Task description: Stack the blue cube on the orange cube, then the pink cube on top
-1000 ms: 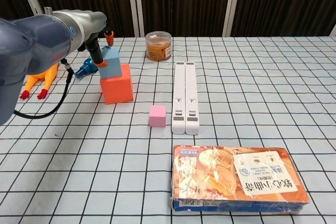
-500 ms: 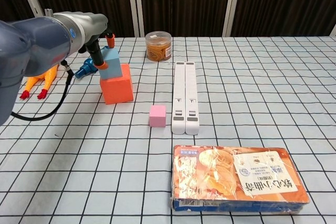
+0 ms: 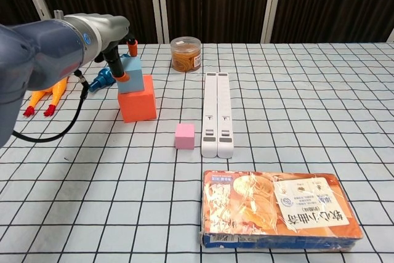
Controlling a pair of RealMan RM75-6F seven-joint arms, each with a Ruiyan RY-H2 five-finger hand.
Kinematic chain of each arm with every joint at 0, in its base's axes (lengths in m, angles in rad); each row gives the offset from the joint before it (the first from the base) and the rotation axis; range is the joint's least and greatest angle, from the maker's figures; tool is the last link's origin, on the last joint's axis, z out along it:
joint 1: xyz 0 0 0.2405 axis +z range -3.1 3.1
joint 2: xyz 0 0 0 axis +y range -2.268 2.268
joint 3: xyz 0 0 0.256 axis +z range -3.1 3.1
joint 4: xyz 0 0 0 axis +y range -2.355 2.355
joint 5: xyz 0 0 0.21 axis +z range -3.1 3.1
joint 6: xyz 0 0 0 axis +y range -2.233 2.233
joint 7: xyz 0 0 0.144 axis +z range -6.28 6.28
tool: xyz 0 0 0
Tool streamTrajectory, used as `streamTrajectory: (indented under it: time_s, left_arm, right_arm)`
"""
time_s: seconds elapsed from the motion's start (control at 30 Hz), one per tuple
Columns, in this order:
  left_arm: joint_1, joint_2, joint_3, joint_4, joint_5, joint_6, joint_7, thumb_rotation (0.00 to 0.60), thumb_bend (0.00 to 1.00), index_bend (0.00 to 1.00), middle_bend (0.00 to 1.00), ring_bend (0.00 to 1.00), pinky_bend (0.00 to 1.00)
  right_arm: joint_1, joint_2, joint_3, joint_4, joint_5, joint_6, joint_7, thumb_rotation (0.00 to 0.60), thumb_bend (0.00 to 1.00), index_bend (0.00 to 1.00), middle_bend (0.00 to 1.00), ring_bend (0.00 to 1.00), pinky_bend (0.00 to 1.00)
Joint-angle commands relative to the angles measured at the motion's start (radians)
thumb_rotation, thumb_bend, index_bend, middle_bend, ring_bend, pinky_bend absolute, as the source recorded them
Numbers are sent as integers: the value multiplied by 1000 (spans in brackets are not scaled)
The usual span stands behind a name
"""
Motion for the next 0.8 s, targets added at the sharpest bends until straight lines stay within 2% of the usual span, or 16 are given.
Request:
streamTrajectory:
  time_s: [0.03, 0.57, 0.8]
  left_arm:
    - [0, -1, 1, 0, 9, -4, -8, 600, 354, 285, 969, 802, 814]
    - [19, 32, 16, -62, 31, 31, -7, 600, 354, 284, 969, 802, 814]
    - [28, 46, 9, -75, 4, 72, 15, 600, 354, 280, 966, 801, 814]
  right_arm:
    - [1, 1, 0, 0, 3, -2, -3, 600, 41, 131, 46, 104, 213]
    - [3, 0, 0, -7, 7, -8, -12, 600, 41, 134, 46, 104, 213]
    - [3, 2, -1, -11, 7, -7, -13, 600, 41, 134, 46, 104, 213]
